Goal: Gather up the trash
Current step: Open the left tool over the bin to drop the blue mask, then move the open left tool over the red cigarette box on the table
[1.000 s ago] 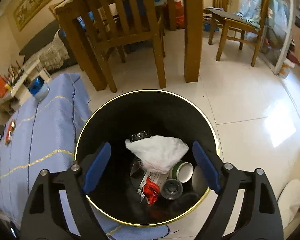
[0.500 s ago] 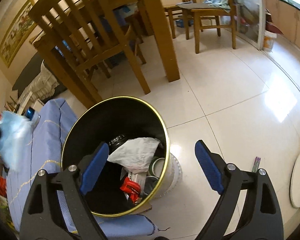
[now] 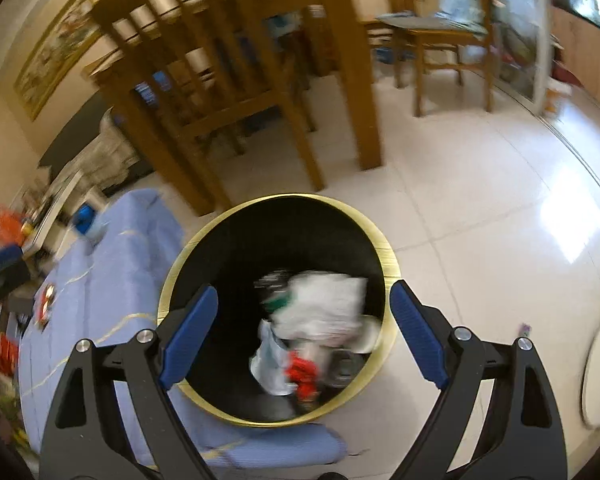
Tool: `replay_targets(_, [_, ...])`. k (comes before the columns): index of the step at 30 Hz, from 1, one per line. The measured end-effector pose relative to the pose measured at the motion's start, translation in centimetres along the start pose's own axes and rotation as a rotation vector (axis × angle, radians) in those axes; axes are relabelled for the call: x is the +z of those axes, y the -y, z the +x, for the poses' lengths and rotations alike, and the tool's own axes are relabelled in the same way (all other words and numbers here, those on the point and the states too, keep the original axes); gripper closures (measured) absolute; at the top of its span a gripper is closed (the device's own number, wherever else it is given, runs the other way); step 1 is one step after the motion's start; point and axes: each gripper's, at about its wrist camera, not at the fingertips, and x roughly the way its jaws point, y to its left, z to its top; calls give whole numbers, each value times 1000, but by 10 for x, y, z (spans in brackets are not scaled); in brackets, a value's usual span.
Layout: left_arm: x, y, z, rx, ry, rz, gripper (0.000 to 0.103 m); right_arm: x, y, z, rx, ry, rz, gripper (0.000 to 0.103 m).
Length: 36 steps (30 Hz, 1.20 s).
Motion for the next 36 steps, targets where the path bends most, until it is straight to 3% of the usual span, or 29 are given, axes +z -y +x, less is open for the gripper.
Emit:
replay_targets(5, [-36,-90,-67,166,61,-53,26,-11,-111,17,126,-63,-195,15])
replay_targets(9, [-89,-175,-98,334,55,-143,24,-29,-208,36,237,-122,-335,18])
replay_targets(12, [-151,-258,-104,426,-30,-296,24,-40,-291,54,342,-181,-413,31])
replay_targets(14, [-190,-299,-104,457,-82,-390,24,-43,-337,69,379,-209,-445,33])
replay_targets(17, [-242,-346,-103,503,-154,-496,25,-42,-399,94,416,-262,-471,35])
replay_targets(19, [-271,-369,-99,518,-196,-558,26,-39,-429,114,416,-304,-460,43])
replay_targets(22, [-294,-389,-91,501,-227,-622,28,-35,-454,144,403,-369,-390,55])
replay_targets(24, [-297,-390,-83,481,-236,-629,28,-32,-463,163,394,-417,-315,55])
replay_targets(26, [-290,-386,-75,474,-238,-616,28,-32,-467,175,353,-428,-296,57])
replay_targets(31, [-264,-368,-48,420,-223,-589,28,-33,-478,190,339,-439,-308,74])
replay_targets(36, [-228,-343,-8,350,-232,-590,28,-34,-477,198,327,-437,-303,79])
